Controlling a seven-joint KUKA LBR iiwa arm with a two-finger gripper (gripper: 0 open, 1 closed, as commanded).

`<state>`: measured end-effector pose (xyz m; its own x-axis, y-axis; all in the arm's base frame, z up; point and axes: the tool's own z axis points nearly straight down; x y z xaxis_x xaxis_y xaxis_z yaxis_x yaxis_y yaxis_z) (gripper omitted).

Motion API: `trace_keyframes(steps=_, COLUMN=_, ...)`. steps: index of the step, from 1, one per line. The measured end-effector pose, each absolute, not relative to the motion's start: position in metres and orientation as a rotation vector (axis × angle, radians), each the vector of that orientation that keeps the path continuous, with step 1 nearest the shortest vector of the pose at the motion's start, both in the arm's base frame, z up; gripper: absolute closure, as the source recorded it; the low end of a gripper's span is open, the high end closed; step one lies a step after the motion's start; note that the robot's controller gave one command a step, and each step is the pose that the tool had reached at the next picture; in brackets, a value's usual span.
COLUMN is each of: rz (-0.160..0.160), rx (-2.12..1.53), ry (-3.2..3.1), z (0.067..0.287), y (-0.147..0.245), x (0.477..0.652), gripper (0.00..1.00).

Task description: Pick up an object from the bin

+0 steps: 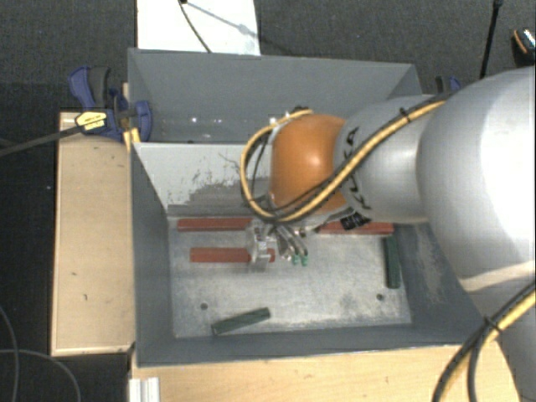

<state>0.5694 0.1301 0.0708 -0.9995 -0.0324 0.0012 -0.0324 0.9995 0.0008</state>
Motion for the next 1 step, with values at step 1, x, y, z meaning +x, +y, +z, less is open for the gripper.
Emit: trace_keyframes(steps=1, rz=-0.003, rx=0.27, ry=-3.142, z=0.255, y=0.1386, x=0.5696, gripper=1.0)
